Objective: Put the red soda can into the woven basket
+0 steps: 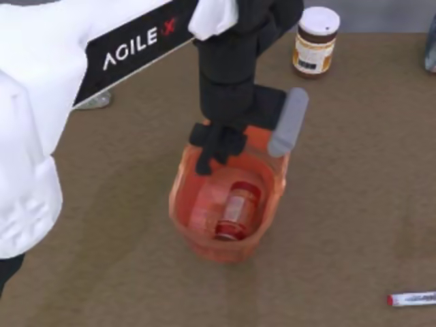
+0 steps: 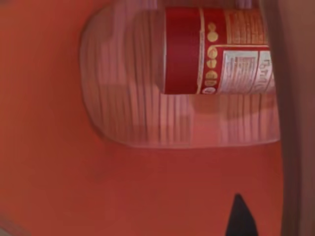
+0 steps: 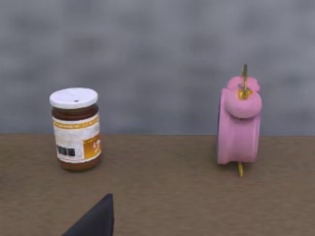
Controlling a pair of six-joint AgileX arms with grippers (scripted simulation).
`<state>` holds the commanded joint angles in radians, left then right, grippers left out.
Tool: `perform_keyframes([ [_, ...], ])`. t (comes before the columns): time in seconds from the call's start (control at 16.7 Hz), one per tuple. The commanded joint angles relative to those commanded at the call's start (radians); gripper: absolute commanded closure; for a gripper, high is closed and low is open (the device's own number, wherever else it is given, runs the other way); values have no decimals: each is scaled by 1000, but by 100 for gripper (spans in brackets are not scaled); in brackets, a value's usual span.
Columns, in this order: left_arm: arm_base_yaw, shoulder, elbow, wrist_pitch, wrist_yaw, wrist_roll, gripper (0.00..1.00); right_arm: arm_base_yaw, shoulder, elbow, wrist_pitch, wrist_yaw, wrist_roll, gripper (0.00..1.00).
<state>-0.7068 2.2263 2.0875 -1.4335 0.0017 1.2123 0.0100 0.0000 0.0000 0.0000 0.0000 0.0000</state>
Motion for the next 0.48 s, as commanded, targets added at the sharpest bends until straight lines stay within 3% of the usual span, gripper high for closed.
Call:
perform_keyframes([
  [0.48,51,-18,156,-172,1,31,100,0,0,0,0,0,0,0],
])
